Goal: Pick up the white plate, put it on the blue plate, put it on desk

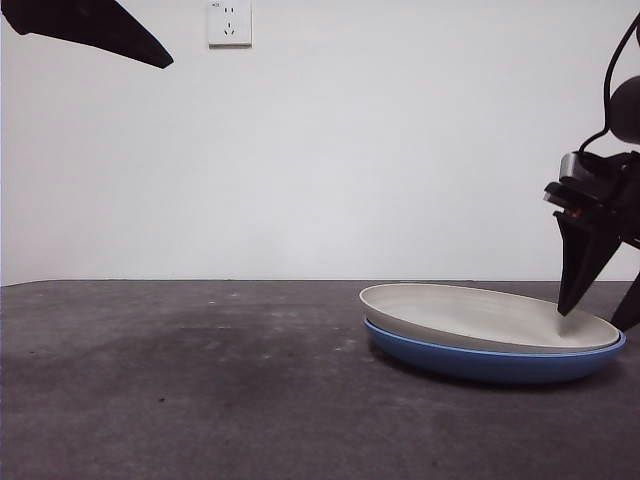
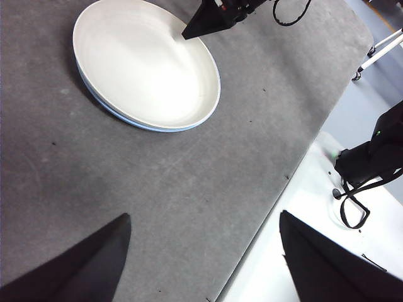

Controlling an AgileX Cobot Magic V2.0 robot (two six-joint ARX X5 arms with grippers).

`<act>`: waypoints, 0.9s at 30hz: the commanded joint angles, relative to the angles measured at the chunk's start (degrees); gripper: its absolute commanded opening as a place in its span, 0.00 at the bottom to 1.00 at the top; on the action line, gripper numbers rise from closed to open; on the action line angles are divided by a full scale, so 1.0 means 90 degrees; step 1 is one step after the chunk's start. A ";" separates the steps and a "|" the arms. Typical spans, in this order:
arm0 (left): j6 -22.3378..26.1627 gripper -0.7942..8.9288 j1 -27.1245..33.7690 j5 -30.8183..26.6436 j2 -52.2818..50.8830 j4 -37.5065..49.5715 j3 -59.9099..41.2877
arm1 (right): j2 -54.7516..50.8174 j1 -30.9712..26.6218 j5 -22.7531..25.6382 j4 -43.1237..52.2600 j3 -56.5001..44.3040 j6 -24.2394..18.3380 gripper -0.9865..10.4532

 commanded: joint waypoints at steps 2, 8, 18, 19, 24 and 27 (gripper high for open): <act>0.0078 0.47 -0.0034 0.0041 0.0029 0.0051 0.0049 | 0.0206 0.0019 -0.0022 0.0041 0.0049 -0.0068 0.23; 0.0078 0.47 -0.0034 0.0041 0.0029 0.0056 0.0049 | 0.0209 0.0019 -0.0017 0.0041 0.0049 -0.0068 0.13; 0.0078 0.47 -0.0034 0.0041 0.0029 0.0051 0.0049 | 0.0202 0.0012 -0.0015 0.0066 0.0049 0.0041 0.10; 0.0078 0.47 -0.0034 0.0041 0.0029 0.0049 0.0049 | 0.0192 0.0012 -0.0015 0.0068 0.0051 0.0063 0.10; 0.0078 0.47 -0.0034 0.0041 0.0029 0.0049 0.0049 | -0.0022 0.0012 -0.0019 0.0107 0.0053 0.0131 0.10; 0.0078 0.47 -0.0034 0.0041 0.0029 0.0053 0.0049 | -0.0311 0.0012 -0.0022 0.0114 0.0068 0.0177 0.10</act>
